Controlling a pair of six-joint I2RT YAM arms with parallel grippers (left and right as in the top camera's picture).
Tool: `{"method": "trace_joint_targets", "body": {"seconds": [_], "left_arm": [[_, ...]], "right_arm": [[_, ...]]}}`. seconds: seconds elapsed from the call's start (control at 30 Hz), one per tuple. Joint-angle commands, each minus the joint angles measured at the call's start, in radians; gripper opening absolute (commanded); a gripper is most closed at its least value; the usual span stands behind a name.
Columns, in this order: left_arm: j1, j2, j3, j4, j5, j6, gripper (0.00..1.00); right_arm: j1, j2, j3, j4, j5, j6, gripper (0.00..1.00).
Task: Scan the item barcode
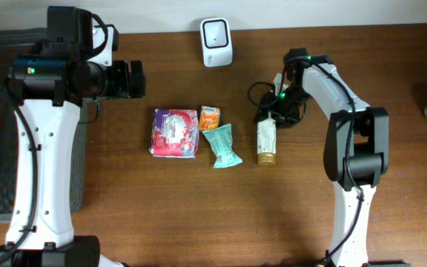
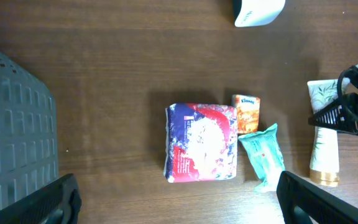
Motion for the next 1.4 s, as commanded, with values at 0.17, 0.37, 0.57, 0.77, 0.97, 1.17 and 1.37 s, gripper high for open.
{"method": "trace_joint_targets", "body": {"seconds": [0.17, 0.37, 0.57, 0.77, 0.97, 1.17, 1.37], "left_arm": [[0.003, -0.016, 0.001, 0.001, 0.01, 0.009, 0.99], [0.003, -0.016, 0.001, 0.002, 0.01, 0.009, 0.99], [0.003, -0.016, 0.001, 0.002, 0.011, 0.009, 0.99], [0.003, -0.016, 0.001, 0.002, 0.01, 0.009, 0.99], [0.003, -0.016, 0.001, 0.002, 0.011, 0.009, 0.99], [0.003, -0.016, 0.001, 0.002, 0.011, 0.009, 0.99], [0.003, -0.016, 0.001, 0.002, 0.011, 0.009, 0.99]], "right_arm": [[0.052, -0.036, 0.028, 0.02, 0.073, 0.118, 0.16], [0.093, -0.045, 0.22, -0.141, 0.436, 0.243, 0.04], [0.244, -0.029, 0.228, -0.163, 0.846, 0.401, 0.05], [0.426, 0.013, 0.227, -0.119, 0.977, 0.43, 0.86], [0.415, 0.006, 0.354, -0.212, 0.921, 0.429, 0.99], [0.209, 0.006, 0.637, -0.45, 0.731, 0.291, 0.99], [-0.025, 0.011, 0.651, -0.567, 0.663, 0.231, 0.99]]}}
